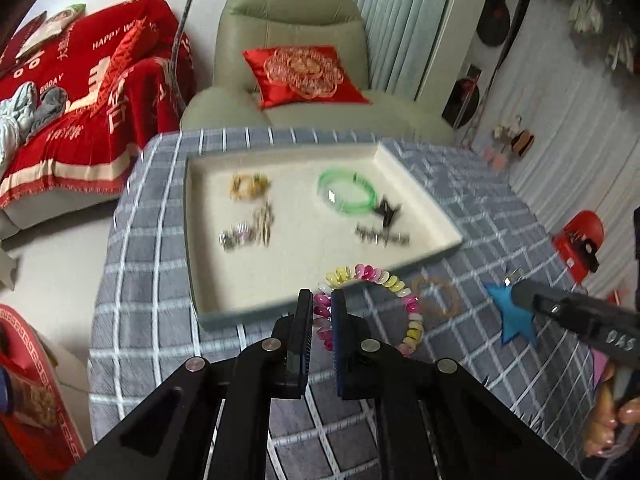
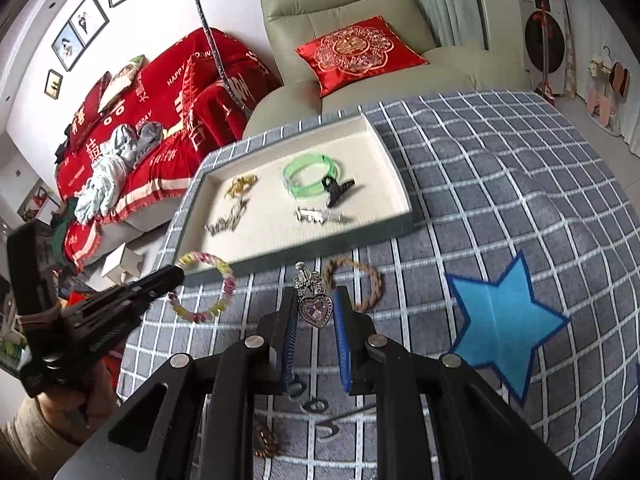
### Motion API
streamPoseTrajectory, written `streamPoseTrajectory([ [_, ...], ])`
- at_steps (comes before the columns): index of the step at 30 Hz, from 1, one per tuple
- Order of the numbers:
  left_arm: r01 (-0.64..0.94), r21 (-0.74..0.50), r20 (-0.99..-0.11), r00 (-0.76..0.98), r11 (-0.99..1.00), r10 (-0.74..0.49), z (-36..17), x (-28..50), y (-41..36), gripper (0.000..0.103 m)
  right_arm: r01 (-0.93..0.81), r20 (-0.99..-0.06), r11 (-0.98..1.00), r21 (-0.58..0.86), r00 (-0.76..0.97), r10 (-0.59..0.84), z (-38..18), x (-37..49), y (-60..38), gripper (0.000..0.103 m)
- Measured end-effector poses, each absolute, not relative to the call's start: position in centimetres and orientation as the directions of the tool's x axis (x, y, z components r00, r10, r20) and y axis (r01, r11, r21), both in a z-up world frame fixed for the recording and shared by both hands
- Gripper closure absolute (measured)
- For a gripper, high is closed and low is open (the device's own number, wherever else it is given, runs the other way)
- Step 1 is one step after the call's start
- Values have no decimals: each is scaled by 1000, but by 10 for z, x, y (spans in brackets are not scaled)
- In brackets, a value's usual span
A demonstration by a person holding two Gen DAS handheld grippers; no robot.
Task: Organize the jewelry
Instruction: 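Carry the beaded bracelet and heart pendant over the white tray with both tools, then open the right tool to drop the heart pendant while the left tool releases the beaded bracelet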
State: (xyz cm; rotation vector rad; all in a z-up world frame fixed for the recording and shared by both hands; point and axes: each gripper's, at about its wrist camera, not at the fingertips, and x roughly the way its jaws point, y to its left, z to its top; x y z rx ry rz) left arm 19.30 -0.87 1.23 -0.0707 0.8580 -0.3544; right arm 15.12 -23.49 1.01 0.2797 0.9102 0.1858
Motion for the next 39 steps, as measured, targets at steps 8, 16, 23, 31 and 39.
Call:
streamPoseTrajectory([
  [8,266,-212,-707,623,940,-335,34,233,-7,79,-47,-759,962,271,604,243,17,184,-229,84],
  [16,258,-185,-738,600,948,-307,15,272,-26,78,-16,-778,976,217,601,182,12,227,-233,84],
  [23,251,-141,-778,570,958,-264,-16,295,-37,78,1,-805,983,184,574,150,-7,260,-236,84],
  [31,255,-79,-800,561,964,-214,-35,306,-44,78,16,-839,986,167,528,134,-39,286,-235,84],
  [39,261,-7,-803,573,965,-161,-43,305,-52,78,20,-863,986,166,486,136,-59,300,-232,83],
])
